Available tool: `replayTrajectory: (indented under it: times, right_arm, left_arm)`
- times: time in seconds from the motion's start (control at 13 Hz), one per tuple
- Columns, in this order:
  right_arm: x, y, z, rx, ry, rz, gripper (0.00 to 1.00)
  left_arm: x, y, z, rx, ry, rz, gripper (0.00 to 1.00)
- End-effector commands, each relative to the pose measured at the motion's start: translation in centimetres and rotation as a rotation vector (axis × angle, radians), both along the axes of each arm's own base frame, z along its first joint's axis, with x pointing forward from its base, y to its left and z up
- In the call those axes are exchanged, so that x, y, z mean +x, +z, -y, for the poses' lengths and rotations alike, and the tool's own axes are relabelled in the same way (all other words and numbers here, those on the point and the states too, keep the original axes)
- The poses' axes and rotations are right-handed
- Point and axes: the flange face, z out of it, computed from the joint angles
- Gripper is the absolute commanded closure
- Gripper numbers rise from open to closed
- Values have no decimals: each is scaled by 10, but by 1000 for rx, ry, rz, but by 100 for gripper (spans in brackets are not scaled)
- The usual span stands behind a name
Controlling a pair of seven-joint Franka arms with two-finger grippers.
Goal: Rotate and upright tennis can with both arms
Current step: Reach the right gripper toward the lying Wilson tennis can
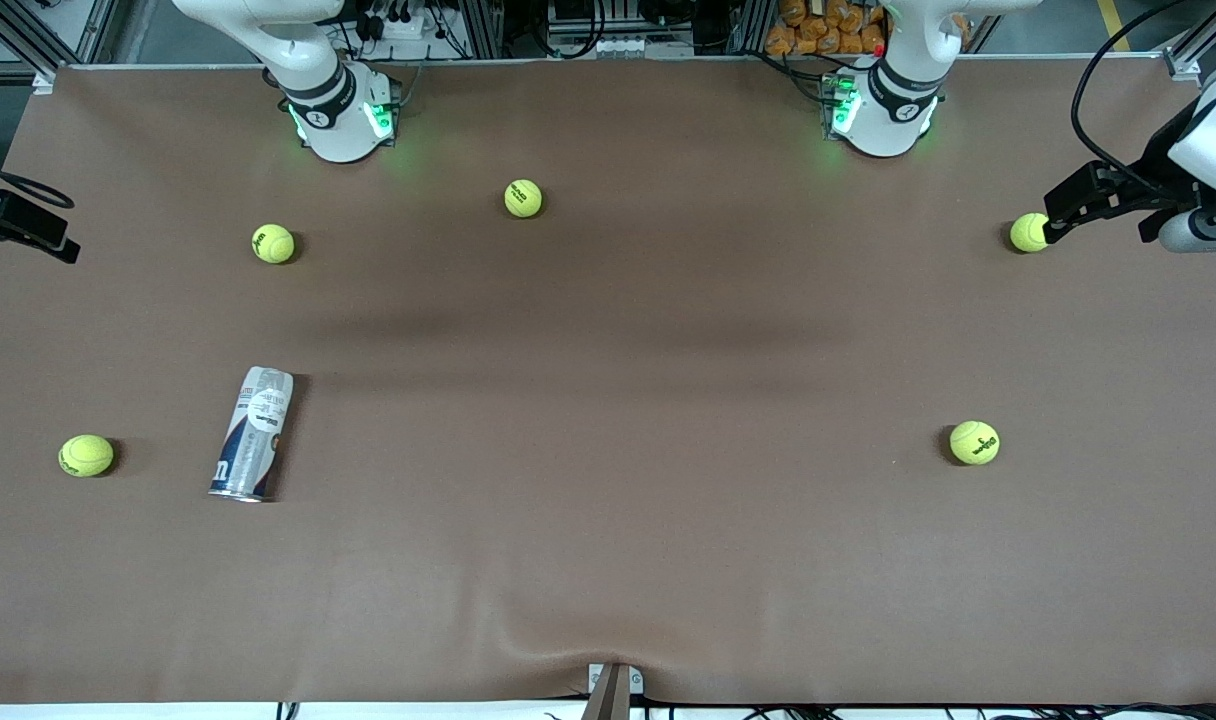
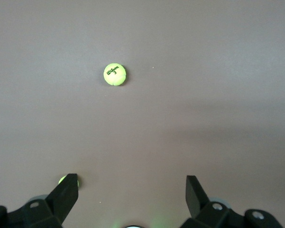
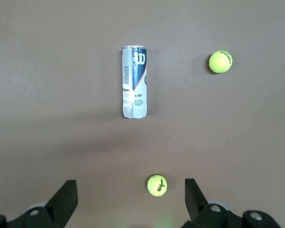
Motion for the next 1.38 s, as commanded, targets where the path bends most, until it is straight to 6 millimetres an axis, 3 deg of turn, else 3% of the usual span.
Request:
replayTrajectory:
  times: [0.0, 0.31, 0.54, 0.62, 0.92, 1.31]
  right_arm:
    - [0, 2, 1, 5, -8, -9, 0]
    - [3, -4, 1, 5, -6, -18, 0]
    - [16, -40, 0, 8, -3, -68, 0]
    - [24, -62, -2, 10, 5, -94, 0]
    - [73, -186, -4, 5, 22, -173, 0]
    - [101, -322, -5, 30, 75, -104, 0]
  left_arm:
    - [-7, 7, -3, 17, -9, 2, 0]
    - [0, 11, -6, 18, -4, 10, 0]
    - [4, 4, -4, 21, 1, -3, 0]
    - [5, 3, -5, 21, 2, -3, 0]
    - [5, -1, -8, 21, 0, -13, 0]
    - [9, -9, -9, 22, 3, -28, 0]
